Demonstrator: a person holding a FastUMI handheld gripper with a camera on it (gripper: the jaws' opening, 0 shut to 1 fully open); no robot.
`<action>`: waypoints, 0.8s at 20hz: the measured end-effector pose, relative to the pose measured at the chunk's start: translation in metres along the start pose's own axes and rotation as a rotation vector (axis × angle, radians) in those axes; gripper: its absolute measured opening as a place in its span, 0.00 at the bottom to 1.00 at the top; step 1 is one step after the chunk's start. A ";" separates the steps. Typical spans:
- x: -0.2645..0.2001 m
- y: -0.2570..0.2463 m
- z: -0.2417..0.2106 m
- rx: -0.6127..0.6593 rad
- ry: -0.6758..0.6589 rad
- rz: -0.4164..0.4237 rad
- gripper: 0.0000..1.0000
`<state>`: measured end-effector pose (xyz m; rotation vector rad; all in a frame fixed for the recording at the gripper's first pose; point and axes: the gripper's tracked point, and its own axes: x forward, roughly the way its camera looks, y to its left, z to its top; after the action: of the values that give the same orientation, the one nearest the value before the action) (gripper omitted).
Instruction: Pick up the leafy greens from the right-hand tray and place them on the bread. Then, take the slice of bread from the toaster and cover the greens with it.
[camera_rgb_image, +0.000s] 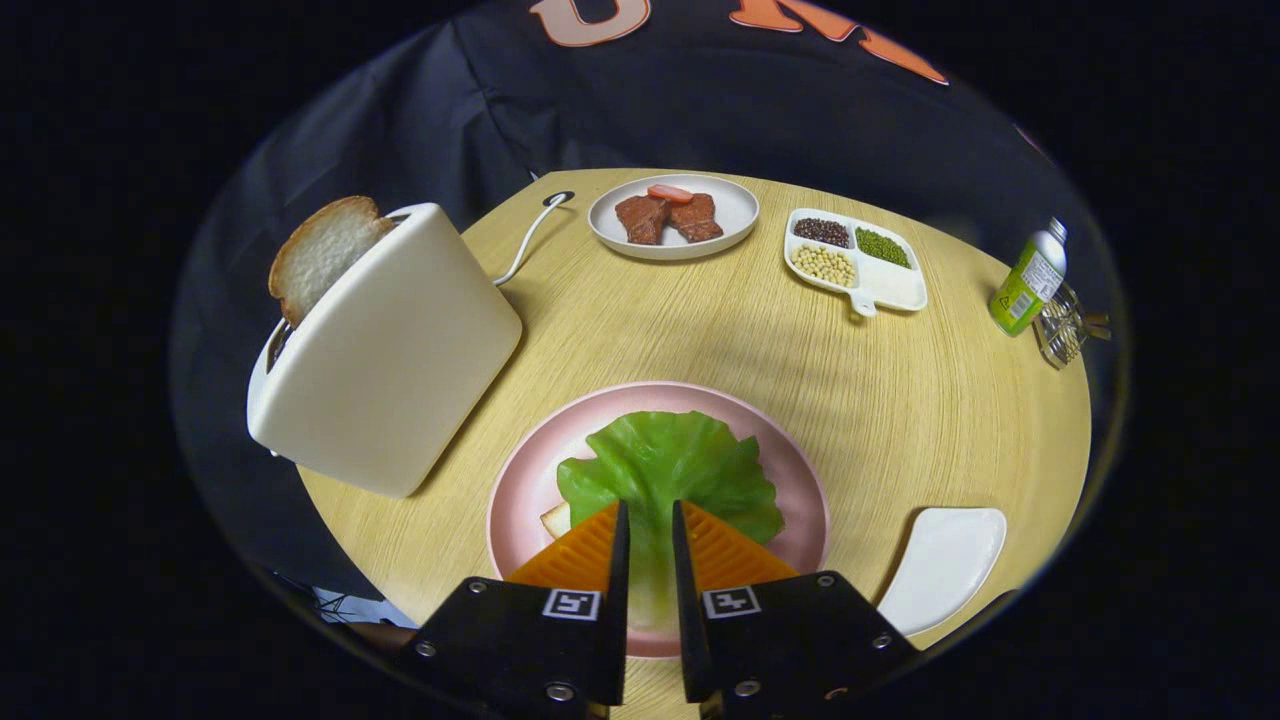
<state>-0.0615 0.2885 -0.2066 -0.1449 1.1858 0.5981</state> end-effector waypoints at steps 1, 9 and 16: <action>-0.004 0.003 0.001 -0.002 -0.007 0.007 0.26; -0.044 0.032 0.036 0.014 -0.069 0.072 0.73; -0.072 0.066 0.078 0.032 -0.113 0.125 0.92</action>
<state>-0.0486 0.3499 -0.0983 -0.0090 1.1001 0.6877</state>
